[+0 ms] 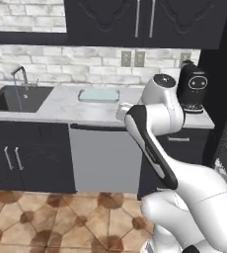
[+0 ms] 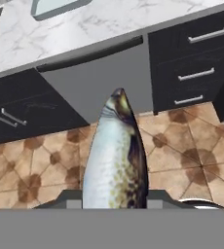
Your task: Take the fish out of the fridge, briefly rinse it in the sink, and place it on the tray next to the sink.
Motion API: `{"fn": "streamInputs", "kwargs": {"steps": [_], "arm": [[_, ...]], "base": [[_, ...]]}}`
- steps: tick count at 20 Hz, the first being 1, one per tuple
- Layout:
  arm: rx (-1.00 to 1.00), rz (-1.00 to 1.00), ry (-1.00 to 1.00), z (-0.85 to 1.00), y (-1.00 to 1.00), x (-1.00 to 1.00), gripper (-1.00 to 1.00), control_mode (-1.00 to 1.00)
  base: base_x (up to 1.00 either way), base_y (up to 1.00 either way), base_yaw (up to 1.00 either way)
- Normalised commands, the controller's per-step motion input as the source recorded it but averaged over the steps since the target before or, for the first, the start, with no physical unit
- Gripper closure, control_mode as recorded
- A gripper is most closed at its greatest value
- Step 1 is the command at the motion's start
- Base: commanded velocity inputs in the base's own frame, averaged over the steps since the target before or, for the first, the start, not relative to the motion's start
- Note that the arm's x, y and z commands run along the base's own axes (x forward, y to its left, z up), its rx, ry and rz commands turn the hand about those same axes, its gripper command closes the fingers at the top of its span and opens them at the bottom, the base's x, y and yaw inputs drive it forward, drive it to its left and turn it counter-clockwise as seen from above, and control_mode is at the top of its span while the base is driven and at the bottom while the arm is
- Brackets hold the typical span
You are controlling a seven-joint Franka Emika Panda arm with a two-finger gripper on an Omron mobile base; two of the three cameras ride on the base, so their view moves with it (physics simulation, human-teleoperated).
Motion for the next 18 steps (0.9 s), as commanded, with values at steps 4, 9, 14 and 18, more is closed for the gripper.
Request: {"fn": "streamInputs", "kwargs": {"steps": [4, 9, 14, 18], "arm": [[0.00, 0.00, 0.00, 0.00, 0.00, 0.00, 1.00, 1.00], [0.00, 0.00, 0.00, 0.00, 0.00, 0.00, 1.00, 1.00], [0.00, 0.00, 0.00, 0.00, 0.00, 0.00, 1.00, 1.00], [0.00, 0.00, 0.00, 0.00, 0.00, 0.00, 1.00, 1.00]], "base": [[0.08, 1.00, -0.28], [0.29, 1.00, -0.36], [0.37, 1.00, -0.42], [0.33, 1.00, -0.39]]}}
